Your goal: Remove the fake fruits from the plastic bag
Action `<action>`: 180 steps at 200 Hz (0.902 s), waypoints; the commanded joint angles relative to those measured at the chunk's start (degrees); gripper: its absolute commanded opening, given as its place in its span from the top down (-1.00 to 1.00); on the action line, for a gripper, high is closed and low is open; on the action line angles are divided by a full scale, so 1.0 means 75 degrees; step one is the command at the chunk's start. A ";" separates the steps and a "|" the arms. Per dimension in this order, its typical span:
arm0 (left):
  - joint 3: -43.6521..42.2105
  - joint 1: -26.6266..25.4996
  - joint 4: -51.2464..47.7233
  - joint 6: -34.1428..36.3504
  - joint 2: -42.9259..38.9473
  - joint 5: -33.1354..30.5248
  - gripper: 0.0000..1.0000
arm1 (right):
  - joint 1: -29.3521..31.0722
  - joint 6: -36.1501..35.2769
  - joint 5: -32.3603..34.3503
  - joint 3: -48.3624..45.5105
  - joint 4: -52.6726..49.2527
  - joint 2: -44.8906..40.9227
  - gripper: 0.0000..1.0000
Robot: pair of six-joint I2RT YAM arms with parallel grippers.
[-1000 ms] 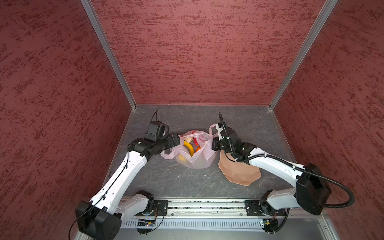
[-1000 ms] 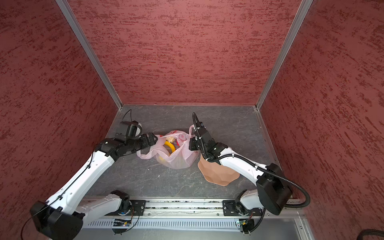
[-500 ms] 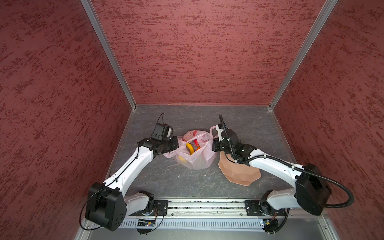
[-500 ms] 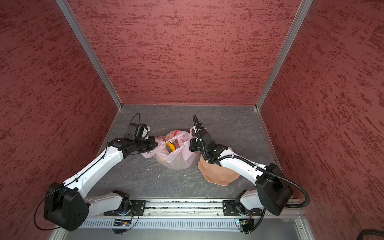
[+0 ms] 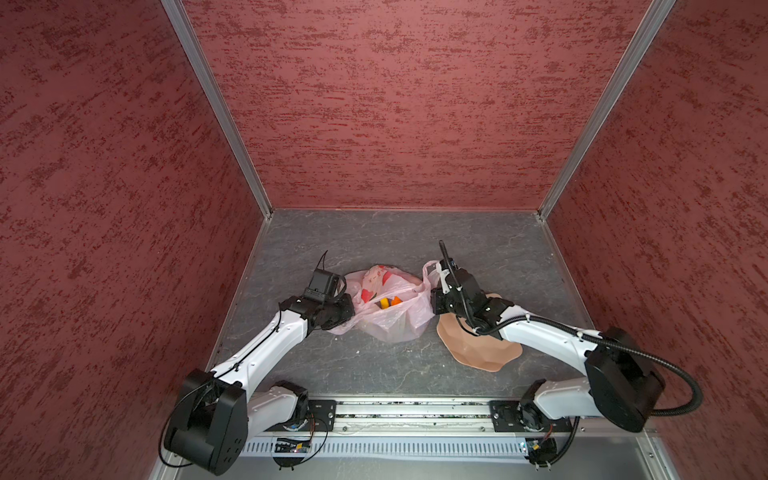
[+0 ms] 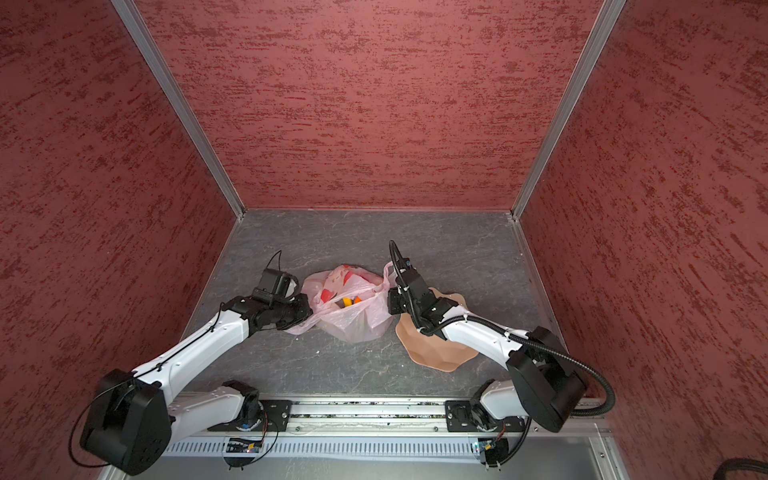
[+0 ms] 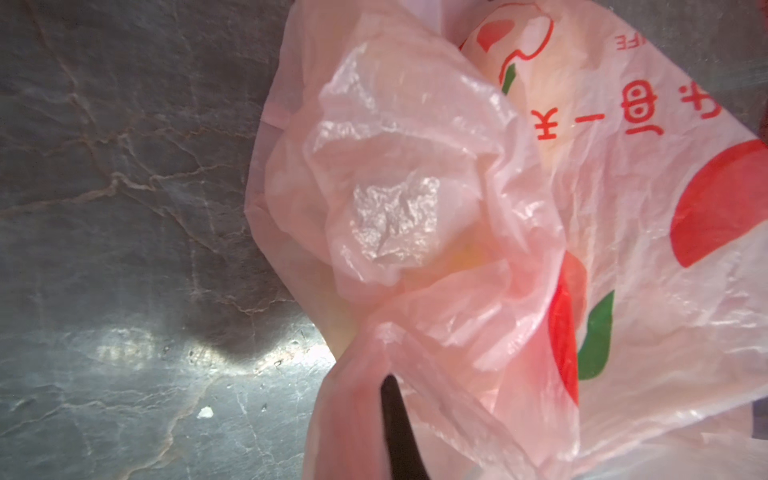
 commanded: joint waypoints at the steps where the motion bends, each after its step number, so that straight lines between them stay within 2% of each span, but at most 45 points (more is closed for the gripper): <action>1: 0.0031 -0.0050 0.0383 -0.0384 -0.0353 -0.0270 1.00 | -0.0012 0.0050 -0.0083 0.0544 -0.0796 -0.0695 0.19; 29: 0.0287 -0.0031 0.0431 -0.0500 -0.0708 -0.0376 1.00 | 0.0089 0.0213 -0.0087 0.1094 -0.2170 -0.1540 0.08; 59: 0.0610 -0.0036 0.0552 -0.0496 -0.0840 -0.0398 1.00 | 0.0229 0.0403 0.0459 0.1629 -0.3545 -0.2320 0.01; 89: 0.0971 -0.0029 0.0669 -0.0346 -0.0680 -0.0336 1.00 | 0.0235 0.0162 0.1015 0.2446 -0.4367 -0.2614 0.10; 99: 0.1064 -0.0030 0.0697 -0.0296 -0.0595 -0.0306 1.00 | 0.0235 -0.0032 0.1028 0.2949 -0.4651 -0.2432 0.15; 115: 0.1177 -0.0036 0.0749 -0.0231 -0.0509 -0.0291 1.00 | 0.0235 -0.0315 0.0950 0.3790 -0.4974 -0.1969 0.42; 134: 0.1253 -0.0034 0.0801 -0.0214 -0.0477 -0.0272 1.00 | 0.0235 -0.0540 0.0371 0.4668 -0.4912 -0.1110 0.67; 155: 0.1289 -0.0027 0.0844 -0.0216 -0.0482 -0.0283 1.00 | 0.0298 -0.0605 -0.0342 0.5481 -0.4923 0.0134 0.82; 180: 0.1279 -0.0007 0.0928 -0.0225 -0.0474 -0.0318 1.00 | 0.0433 -0.0582 -0.0968 0.5596 -0.4586 0.1377 0.90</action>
